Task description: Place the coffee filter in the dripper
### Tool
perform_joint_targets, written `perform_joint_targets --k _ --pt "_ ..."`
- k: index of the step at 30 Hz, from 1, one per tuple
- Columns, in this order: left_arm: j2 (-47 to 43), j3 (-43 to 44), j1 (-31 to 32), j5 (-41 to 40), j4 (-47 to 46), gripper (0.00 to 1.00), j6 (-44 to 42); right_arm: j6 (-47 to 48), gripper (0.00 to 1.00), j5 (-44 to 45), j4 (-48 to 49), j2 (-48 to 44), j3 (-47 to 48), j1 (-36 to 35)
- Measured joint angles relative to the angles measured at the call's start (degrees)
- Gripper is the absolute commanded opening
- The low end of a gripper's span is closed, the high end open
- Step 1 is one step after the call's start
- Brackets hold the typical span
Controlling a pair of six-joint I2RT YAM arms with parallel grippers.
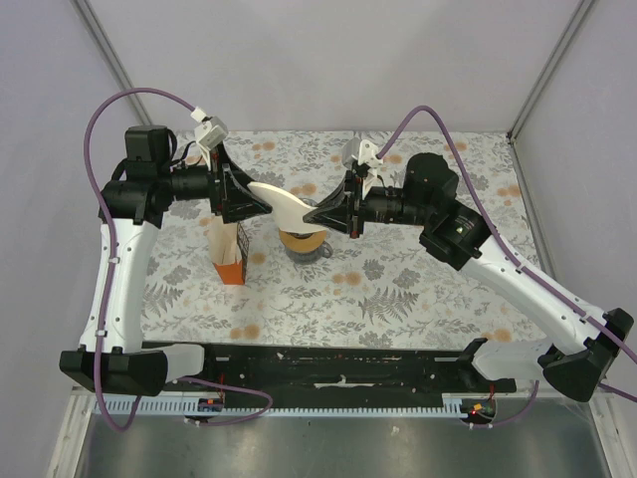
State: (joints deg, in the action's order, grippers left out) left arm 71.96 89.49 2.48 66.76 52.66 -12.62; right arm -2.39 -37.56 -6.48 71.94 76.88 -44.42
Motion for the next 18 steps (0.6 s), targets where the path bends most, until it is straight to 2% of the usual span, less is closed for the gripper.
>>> perform_joint_targets --k 4,8,12,14,15,16,17,18 --pt "0.0 -1.0 0.9 4.3 -1.5 0.69 1.5 -0.9 0.0 -0.7 1.7 -0.1 0.0 0.0" --pt "-0.1 -1.4 1.9 7.5 -3.3 0.54 3.5 -1.7 0.0 -0.6 2.8 -0.1 0.0 0.0" --pt "-0.2 -2.1 4.2 9.5 -5.7 0.45 6.9 -2.4 0.0 -0.3 4.1 -0.1 0.0 0.0" --pt "-0.3 -2.9 5.1 10.2 -6.8 0.32 8.2 -2.5 0.0 -0.1 4.6 -0.1 0.0 0.0" --pt "-0.4 -3.5 5.5 10.4 -7.4 0.19 9.0 -2.5 0.0 0.1 4.7 -0.1 0.0 0.0" --pt "-0.4 -4.0 5.8 10.4 -7.9 0.11 9.9 -2.5 0.0 0.2 4.7 -0.1 0.0 0.0" --pt "-0.5 -4.4 5.9 10.5 -8.3 0.02 10.8 -2.5 0.05 0.3 4.7 -0.1 0.0 0.0" --pt "-0.5 -4.7 6.0 10.7 -8.7 0.02 11.5 -2.5 0.11 0.4 4.7 -0.1 0.0 0.0"
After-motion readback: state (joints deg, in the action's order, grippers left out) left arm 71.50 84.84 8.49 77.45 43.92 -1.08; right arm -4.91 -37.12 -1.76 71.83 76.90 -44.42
